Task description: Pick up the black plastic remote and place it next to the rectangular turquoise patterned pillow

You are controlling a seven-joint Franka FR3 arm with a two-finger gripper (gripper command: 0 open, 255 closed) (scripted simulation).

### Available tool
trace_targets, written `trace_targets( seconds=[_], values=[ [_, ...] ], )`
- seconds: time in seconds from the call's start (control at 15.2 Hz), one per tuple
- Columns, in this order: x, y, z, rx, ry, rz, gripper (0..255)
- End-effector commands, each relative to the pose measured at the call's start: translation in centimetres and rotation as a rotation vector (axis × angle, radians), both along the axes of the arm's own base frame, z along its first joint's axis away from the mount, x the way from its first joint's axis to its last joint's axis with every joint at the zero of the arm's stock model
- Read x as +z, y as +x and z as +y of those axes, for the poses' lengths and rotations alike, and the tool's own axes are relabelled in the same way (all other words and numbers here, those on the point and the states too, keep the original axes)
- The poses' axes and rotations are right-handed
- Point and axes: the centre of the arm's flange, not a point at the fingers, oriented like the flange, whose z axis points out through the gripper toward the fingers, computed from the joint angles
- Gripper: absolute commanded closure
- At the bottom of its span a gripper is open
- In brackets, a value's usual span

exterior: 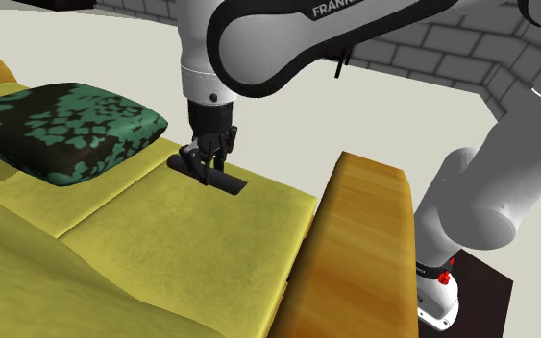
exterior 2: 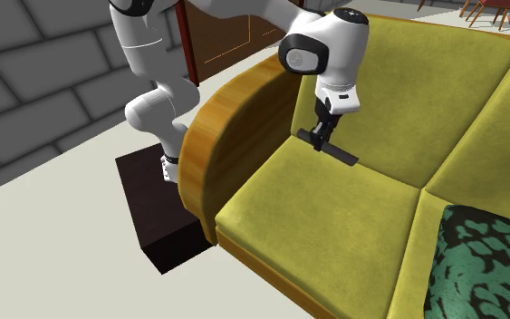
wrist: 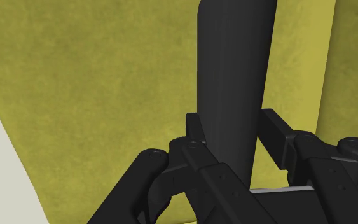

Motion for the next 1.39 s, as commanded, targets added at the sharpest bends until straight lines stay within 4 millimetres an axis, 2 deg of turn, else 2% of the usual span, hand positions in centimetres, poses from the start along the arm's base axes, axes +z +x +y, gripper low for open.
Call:
trace_targets(
  seconds=[0.0, 0.2, 1.32],
  values=[
    [1.0, 0.0, 0.0, 0.0, 0.0, 0.0, 255],
    [2.5, 0.0, 0.0, 0.0, 0.0, 0.0, 255],
    [2.5, 19.5, 11.1, 0.0, 0.0, 0.0, 255]
  ],
)
